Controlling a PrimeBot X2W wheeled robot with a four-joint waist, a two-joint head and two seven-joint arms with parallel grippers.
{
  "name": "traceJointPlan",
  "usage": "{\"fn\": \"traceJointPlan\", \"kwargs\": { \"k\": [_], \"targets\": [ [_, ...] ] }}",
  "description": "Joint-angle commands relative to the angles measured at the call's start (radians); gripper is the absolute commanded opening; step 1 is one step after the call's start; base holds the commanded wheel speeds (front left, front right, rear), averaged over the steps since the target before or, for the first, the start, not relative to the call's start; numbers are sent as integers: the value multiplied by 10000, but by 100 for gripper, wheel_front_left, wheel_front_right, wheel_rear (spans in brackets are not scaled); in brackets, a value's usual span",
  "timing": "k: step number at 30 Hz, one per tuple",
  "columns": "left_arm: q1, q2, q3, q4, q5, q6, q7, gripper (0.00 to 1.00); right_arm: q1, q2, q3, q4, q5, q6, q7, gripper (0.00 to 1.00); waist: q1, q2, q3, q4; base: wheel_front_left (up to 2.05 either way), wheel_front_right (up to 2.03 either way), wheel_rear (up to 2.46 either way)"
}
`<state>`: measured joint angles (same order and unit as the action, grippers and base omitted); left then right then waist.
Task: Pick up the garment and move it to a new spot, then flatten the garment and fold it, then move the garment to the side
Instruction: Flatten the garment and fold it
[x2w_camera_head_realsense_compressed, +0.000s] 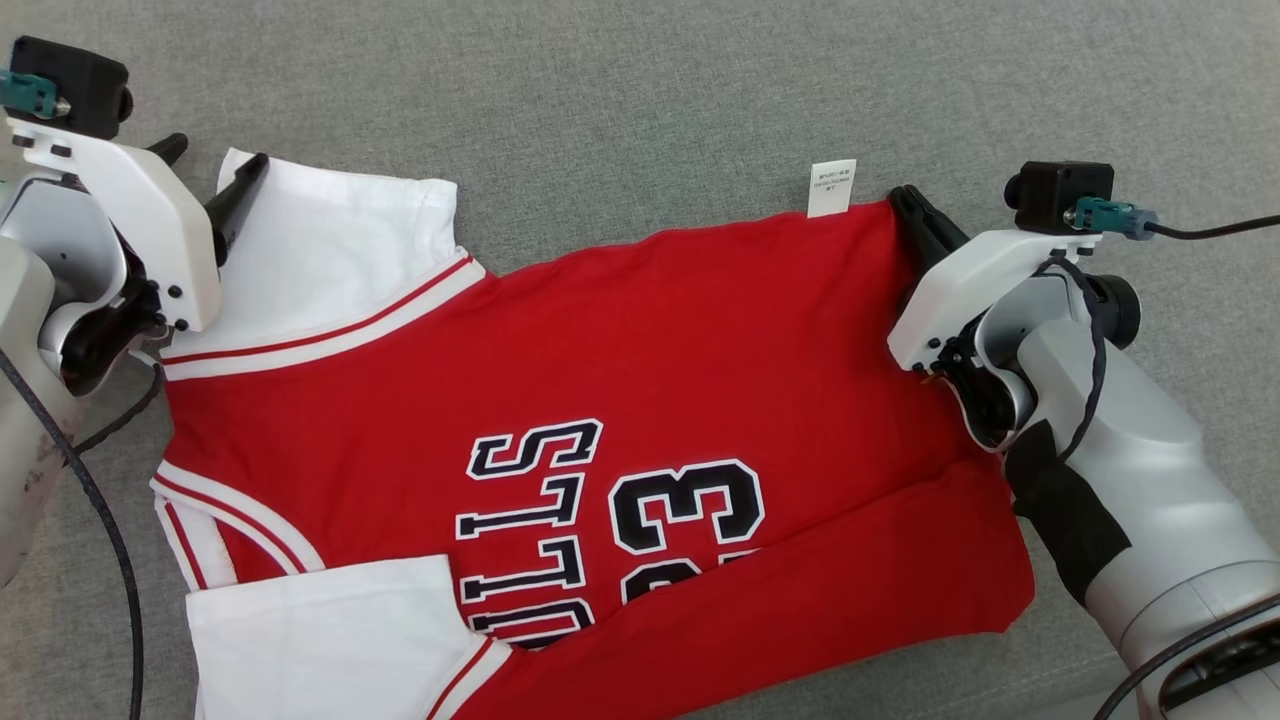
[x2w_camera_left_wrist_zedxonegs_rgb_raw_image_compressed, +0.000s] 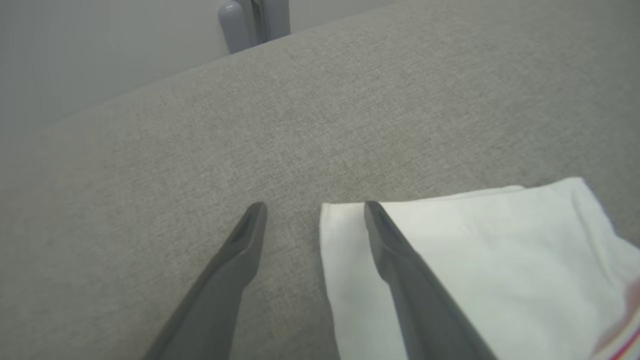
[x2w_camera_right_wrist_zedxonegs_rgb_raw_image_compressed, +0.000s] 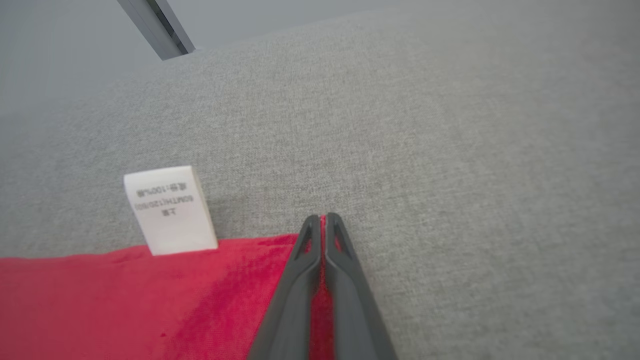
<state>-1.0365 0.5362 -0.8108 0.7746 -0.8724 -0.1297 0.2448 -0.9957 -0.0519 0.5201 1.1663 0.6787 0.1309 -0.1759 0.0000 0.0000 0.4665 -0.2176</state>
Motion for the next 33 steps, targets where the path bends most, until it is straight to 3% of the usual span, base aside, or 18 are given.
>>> {"fn": "traceJointPlan", "kwargs": {
  "k": [1, 6, 7, 8, 9, 10, 11, 26, 27, 28, 33],
  "targets": [
    [-189, 117, -273, -139, -245, -8, 33, 100, 25, 12, 158, 143, 138, -3, 36, 0, 0, 0, 43, -12, 0, 0, 0],
    [-429, 380, -1071, -286, -756, -7, 13, 97, -113, 27, 486, 316, 478, -3, -18, 0, 0, 0, 125, -18, 0, 0, 0],
    [-482, 379, -1185, -246, -850, -7, -36, 68, -145, 28, 548, 348, 514, -3, -38, 0, 0, 0, 136, -11, 0, 0, 0],
    [-525, 359, -1236, -189, -972, -7, -140, 48, -182, 29, 608, 370, 562, -3, -48, 0, 0, 0, 144, -2, 0, 0, 0],
    [-570, 336, -1290, -111, -1064, -7, -220, 40, -206, 30, 666, 371, 630, -3, -49, 0, 0, 0, 152, 3, 0, 0, 0],
    [-620, 324, -1363, -43, -1143, -7, -287, 13, -223, 30, 718, 350, 717, -3, -41, 0, 0, 0, 160, 7, 0, 0, 0],
    [-669, 307, -1453, 6, -1231, -7, -336, 0, -248, 30, 779, 342, 790, -3, -41, 0, 0, 0, 168, 9, 0, 0, 0],
    [-1206, 425, -2796, 308, -2278, -7, -729, 0, -377, 67, 1633, 541, 1483, -2, -218, 0, 0, 0, 239, 55, 0, 0, 0],
    [-1259, 446, -2950, 332, -2402, -7, -751, 28, -369, 70, 1714, 555, 1555, -2, -240, 0, 0, 0, 234, 54, 0, 0, 0],
    [-1343, 471, -3149, 461, -2526, -7, -849, 100, -398, 69, 1836, 589, 1686, -2, -263, 0, 0, 0, 234, 57, 0, 0, 0],
    [-1590, 443, -3702, 536, -2987, -7, -803, 100, -479, 58, 2157, 664, 1979, -2, -320, 0, 0, 0, 256, 52, 0, 0, 0]
  ]
}}
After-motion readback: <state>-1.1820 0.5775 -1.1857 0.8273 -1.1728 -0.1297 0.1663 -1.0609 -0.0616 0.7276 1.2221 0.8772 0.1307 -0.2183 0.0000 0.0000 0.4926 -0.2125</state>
